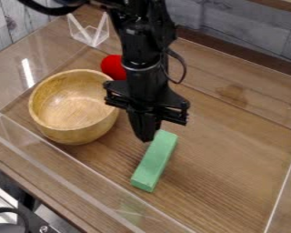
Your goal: Put the green stick in the brown bowl
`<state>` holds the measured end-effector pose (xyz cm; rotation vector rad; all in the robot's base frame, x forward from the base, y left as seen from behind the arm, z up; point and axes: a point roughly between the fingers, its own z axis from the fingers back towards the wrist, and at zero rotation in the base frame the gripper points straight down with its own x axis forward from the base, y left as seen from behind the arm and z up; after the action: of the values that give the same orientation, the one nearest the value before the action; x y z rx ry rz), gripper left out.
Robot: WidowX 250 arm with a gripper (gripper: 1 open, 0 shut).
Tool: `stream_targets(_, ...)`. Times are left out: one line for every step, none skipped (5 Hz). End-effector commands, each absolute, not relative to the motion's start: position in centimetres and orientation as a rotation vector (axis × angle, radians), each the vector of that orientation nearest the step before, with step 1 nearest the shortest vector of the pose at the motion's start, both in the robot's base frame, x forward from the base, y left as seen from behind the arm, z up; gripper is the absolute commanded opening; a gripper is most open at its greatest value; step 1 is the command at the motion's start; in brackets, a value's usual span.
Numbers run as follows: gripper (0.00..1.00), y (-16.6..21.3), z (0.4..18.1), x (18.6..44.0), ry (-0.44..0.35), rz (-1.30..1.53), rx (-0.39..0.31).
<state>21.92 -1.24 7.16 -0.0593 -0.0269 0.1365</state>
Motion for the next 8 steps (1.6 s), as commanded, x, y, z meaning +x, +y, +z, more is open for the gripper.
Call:
stream_targets(1.00,-1.0,8.0,22.7,-0.090,0.165,-0.056)
stream_targets(0.00,-0.9,7.4,22.4,-0.087,0.193,-0.052)
stream_targets(0.00,-1.4,5.9,22.9,-0.087,0.188,-0.050)
stream_targets(0.00,-2.0,4.8,23.4,-0.092,0.188,-0.052)
stream_targets(0.00,-1.2,6.1,23.7,-0.090,0.141,-0.065)
stream_targets(0.00,-0.5,7.4,24.0,-0.090,0.098,-0.081)
stream_targets(0.00,-0.4,7.3,24.1,-0.089,0.047,-0.085)
stream_targets(0.00,-1.1,6.9,24.3,-0.082,0.060,-0.084)
